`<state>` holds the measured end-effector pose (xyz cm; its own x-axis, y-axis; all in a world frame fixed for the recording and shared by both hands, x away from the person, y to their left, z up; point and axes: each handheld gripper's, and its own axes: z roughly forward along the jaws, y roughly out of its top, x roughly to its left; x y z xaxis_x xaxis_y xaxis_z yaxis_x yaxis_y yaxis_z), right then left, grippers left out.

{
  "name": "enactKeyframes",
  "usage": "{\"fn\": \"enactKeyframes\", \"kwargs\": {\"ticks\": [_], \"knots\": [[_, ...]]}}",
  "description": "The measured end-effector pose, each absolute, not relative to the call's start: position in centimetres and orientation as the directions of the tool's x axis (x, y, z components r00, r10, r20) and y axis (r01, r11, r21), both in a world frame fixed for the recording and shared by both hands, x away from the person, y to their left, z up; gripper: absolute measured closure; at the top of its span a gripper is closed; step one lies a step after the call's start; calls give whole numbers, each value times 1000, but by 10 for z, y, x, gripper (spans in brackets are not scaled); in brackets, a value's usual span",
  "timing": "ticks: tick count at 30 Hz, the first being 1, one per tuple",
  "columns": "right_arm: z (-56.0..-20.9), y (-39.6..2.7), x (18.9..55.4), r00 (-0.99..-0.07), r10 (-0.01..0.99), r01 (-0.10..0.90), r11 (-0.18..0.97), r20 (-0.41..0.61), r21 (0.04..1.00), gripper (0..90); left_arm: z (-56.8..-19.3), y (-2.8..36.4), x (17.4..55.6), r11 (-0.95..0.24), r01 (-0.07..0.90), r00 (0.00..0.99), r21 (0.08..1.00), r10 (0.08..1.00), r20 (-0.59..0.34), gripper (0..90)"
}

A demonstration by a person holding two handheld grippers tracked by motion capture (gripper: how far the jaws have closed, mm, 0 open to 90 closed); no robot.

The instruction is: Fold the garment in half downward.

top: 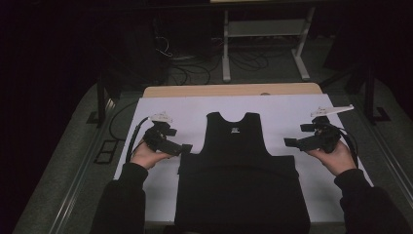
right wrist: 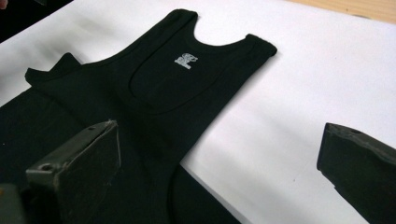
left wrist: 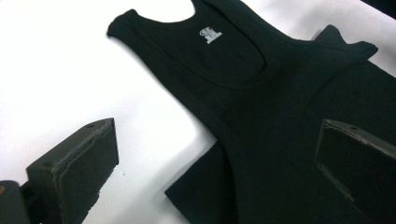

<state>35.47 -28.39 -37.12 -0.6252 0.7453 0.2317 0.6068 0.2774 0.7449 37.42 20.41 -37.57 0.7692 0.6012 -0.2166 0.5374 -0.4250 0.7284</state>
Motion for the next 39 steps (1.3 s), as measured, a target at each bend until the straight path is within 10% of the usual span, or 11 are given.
{"fn": "enactKeyframes", "kwargs": {"ticks": [39], "knots": [[-362, -267, 406, -630, 748, 610, 308, 210, 730, 0, -380, 195, 424, -397, 570, 740, 719, 629, -239, 0]]}}
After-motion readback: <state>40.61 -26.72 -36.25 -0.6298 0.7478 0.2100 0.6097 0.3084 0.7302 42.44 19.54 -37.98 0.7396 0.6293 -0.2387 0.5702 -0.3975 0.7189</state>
